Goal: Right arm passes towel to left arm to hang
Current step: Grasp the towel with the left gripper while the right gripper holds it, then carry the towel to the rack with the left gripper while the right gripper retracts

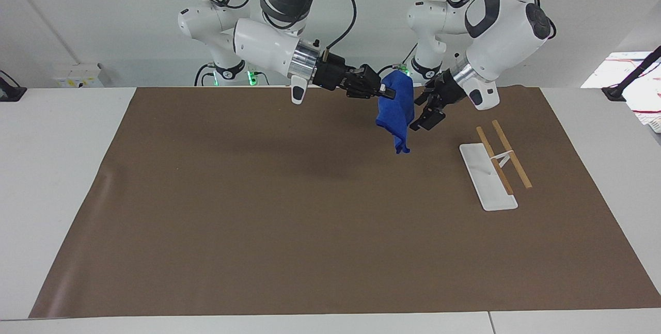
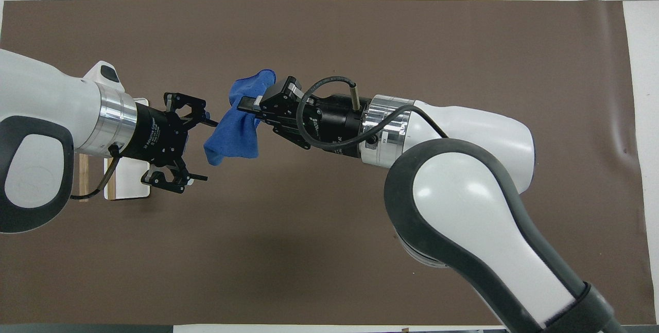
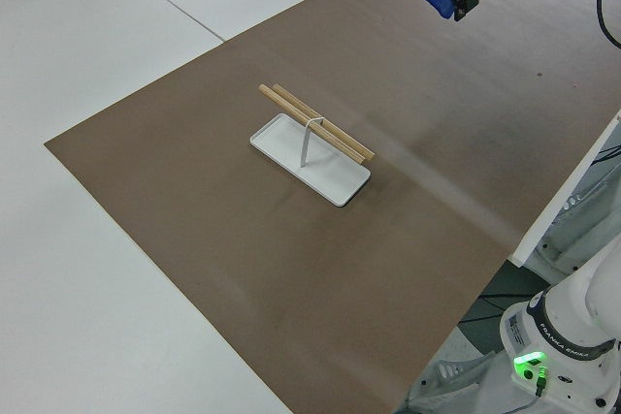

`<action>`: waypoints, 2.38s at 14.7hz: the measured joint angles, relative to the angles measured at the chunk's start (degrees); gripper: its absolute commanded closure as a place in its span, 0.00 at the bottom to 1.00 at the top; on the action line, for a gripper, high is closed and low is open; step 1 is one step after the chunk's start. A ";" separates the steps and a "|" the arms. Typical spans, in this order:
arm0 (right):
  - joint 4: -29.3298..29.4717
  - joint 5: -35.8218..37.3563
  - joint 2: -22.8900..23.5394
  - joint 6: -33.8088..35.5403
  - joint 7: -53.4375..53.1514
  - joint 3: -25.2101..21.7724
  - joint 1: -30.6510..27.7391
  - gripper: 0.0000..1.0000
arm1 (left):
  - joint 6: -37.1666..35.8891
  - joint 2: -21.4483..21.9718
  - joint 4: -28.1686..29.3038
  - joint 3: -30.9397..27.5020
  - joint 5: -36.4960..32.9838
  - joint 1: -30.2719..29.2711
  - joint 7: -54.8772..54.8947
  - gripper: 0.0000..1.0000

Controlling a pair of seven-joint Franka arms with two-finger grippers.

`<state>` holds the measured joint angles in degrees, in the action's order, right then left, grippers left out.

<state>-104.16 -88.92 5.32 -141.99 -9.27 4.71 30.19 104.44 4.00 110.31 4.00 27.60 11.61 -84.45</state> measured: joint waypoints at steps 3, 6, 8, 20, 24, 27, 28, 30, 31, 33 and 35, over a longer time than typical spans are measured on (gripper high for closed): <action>0.00 0.00 0.00 0.00 -0.12 0.00 0.13 1.00 | 3.81 0.41 2.14 0.00 0.96 0.01 -7.17 0.00; 0.00 0.00 0.00 -0.50 -0.50 0.08 0.28 1.00 | 6.99 1.82 5.43 0.00 4.00 0.01 -9.71 0.00; 0.00 0.00 0.00 -1.17 -0.51 0.09 0.38 1.00 | 9.36 2.51 6.62 0.00 5.93 0.01 -10.20 0.00; 0.00 0.00 0.00 -1.89 -0.52 0.11 1.28 1.00 | 13.45 3.05 7.80 -0.26 9.45 -0.17 -10.65 1.00; 0.00 0.00 0.00 -1.94 -1.05 0.10 1.27 1.00 | 13.58 3.36 7.72 -0.37 9.45 -0.18 -10.23 1.00; 0.00 0.25 0.00 -2.26 -3.42 -0.02 1.19 0.00 | 13.60 3.66 7.68 -0.50 9.44 -0.20 -8.89 1.00; -0.05 1.58 -0.04 -3.28 -3.52 -0.15 1.14 0.00 | 13.62 3.70 7.68 -0.54 9.34 -0.21 -8.55 1.00; -0.81 9.11 -0.56 -5.75 -4.01 -0.49 0.71 0.00 | 13.85 3.73 7.48 -0.61 8.43 -0.25 -7.47 1.00; -1.46 13.49 -0.96 -6.19 -4.24 -0.65 -0.15 0.00 | 13.90 3.75 7.20 -0.62 7.43 -0.31 -7.09 1.00; -2.49 21.81 -1.50 -5.90 -4.42 -0.74 -3.74 0.00 | 13.94 3.80 6.51 -0.64 5.23 -0.62 -5.92 1.00; -3.99 29.51 -1.80 -4.44 -4.42 -0.84 -8.17 0.00 | 14.05 3.96 5.79 -0.77 2.85 -0.78 -4.05 1.00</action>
<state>-108.15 -59.41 3.52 -146.42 -13.69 3.87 22.03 118.49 7.96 116.09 3.23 30.45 10.83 -88.50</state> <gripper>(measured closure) 0.238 0.982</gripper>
